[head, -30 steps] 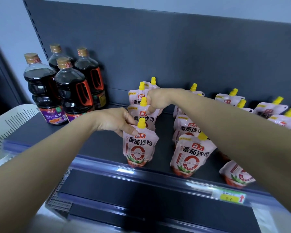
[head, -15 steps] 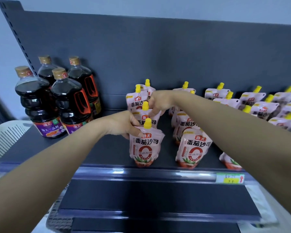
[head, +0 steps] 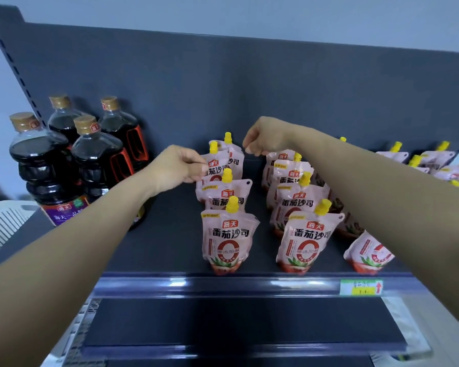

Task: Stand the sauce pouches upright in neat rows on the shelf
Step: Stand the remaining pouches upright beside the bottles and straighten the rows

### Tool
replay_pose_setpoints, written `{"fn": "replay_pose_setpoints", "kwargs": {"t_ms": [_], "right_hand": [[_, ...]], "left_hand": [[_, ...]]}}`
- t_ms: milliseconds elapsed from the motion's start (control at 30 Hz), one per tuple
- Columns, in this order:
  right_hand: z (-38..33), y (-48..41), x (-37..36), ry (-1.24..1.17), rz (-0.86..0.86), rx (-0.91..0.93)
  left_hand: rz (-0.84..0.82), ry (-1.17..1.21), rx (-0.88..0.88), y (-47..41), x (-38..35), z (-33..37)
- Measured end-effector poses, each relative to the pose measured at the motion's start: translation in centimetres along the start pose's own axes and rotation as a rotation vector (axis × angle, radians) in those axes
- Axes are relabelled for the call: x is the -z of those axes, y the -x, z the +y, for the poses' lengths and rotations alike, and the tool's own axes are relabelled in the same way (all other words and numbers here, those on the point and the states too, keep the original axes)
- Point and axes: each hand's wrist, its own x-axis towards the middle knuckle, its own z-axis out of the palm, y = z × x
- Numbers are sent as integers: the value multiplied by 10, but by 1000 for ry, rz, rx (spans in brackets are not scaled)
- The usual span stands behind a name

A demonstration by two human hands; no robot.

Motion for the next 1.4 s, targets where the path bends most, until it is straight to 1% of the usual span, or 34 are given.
{"fn": "replay_pose_setpoints", "kwargs": {"t_ms": [67,100,167,267,367,500,600,700,867,967,1100,1200,1400], "right_hand": [[0,-9,-2,46,32,1],[-1,-13,-3,63,40,-3],[-2,-21,-7,115,40,-15],[-1,-39,-16,207,4,-30],[4,-56,-22,298,-46,-49],[10,-75,-28,335,-98,-64],[12,-84,-30,330,-143,-68],[15,-93,-29,283,-164,-68],[22,-103,-23,136,-134,-104],[23,-103,-24,118,-111,-106],[23,-100,-28,169,-97,-100],[27,-99,-29,218,-111,-46],[21,-90,-21,205,-114,-27]], "left_hand": [[143,-59,-26,-12,3,-5],[184,-103,-26,-17,3,-8],[194,-183,29,-30,3,-16],[164,-253,108,-49,0,-27],[155,-225,130,-65,-2,-34],[85,-169,135,-79,-5,-41],[63,-154,142,-89,-8,-48],[28,-58,177,-97,-8,-52],[-140,19,176,-98,-16,-47],[-205,24,153,-97,-26,-43],[-194,27,132,-95,-27,-41],[-171,35,121,-93,-27,-42],[-164,22,122,-91,-29,-40]]}}
